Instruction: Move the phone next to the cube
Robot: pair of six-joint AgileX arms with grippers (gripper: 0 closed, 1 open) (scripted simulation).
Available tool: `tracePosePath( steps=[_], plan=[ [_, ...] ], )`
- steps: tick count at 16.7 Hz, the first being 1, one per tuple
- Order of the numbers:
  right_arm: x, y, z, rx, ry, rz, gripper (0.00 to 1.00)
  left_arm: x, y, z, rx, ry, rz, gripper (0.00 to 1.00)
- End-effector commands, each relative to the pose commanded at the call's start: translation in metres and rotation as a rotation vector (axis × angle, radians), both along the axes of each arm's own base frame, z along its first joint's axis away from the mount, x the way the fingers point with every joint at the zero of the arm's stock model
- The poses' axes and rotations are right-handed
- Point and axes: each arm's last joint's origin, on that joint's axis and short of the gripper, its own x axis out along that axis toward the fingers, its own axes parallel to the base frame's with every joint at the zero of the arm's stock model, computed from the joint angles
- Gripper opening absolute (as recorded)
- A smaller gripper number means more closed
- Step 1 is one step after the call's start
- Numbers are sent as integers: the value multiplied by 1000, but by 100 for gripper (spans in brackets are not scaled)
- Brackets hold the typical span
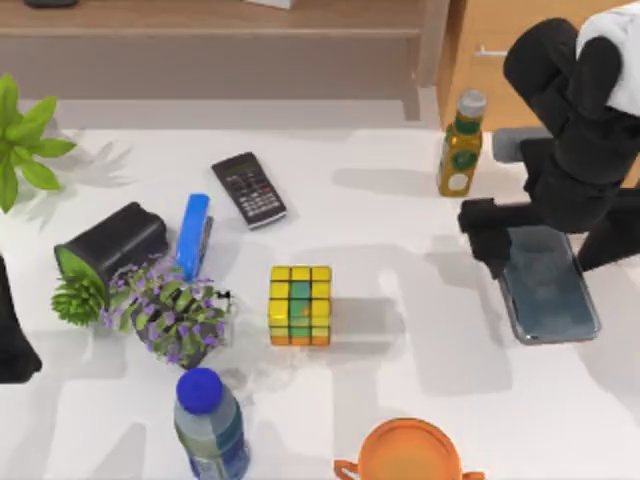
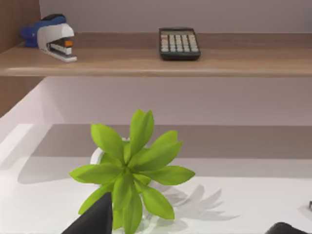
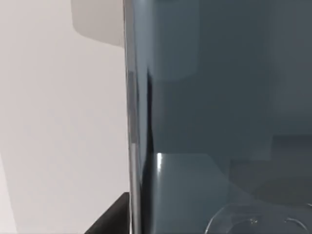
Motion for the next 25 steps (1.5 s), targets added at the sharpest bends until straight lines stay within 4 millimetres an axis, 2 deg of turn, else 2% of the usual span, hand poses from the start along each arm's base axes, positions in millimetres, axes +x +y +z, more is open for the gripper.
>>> tracePosePath(
  steps=[4, 8, 18, 25],
  plan=[
    [-3, 46, -3, -8, 7, -63, 0, 0, 0, 0, 0, 0, 0, 100],
    [-7, 71, -5, -12, 8, -98, 0, 0, 0, 0, 0, 0, 0, 100],
    [-6, 72, -3, -6, 2, -107, 0, 0, 0, 0, 0, 0, 0, 100],
    [-4, 75, 10, 25, -44, -111, 0, 0, 0, 0, 0, 0, 0, 100]
  ],
)
